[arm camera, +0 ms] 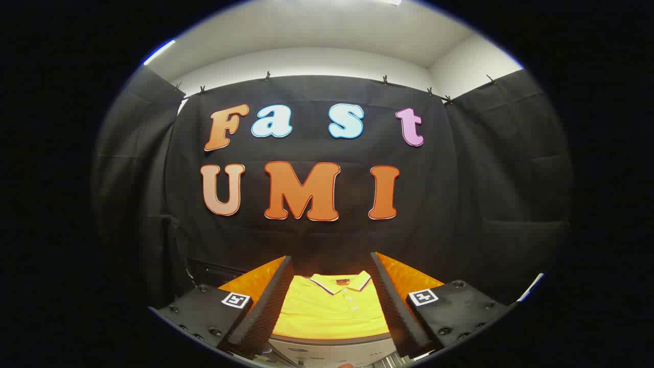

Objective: Put the clothes into the washing machine and then close the washing machine lid.

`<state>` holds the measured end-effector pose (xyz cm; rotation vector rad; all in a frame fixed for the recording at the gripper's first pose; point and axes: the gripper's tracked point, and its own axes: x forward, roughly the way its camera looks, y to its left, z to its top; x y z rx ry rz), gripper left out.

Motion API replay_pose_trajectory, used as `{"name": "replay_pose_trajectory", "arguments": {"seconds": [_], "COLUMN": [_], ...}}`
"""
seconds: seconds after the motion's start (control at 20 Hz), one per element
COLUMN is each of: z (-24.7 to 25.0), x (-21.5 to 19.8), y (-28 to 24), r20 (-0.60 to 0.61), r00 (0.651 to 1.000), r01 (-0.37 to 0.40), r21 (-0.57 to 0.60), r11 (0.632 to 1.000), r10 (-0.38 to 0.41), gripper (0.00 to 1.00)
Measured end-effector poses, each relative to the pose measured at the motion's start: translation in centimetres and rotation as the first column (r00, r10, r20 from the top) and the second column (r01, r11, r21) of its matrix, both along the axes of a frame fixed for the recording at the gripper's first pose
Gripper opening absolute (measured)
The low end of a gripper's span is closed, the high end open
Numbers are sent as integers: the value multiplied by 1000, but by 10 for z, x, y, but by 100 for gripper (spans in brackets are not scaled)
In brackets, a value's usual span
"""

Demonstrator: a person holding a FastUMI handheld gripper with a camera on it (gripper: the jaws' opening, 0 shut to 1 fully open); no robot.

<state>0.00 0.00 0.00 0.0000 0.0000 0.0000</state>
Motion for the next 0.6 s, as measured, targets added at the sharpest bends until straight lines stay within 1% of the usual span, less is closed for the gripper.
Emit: {"name": "replay_pose_trajectory", "arguments": {"seconds": [0.2,0.6], "z": [2,-2], "x": [1,9], "y": [1,-3], "r20": [13,-4], "r00": [1000,1000], "r01": [-5,-9], "r21": [-4,3], "r11": [1000,1000], "r10": [5,9], "gripper": [97,97]}}
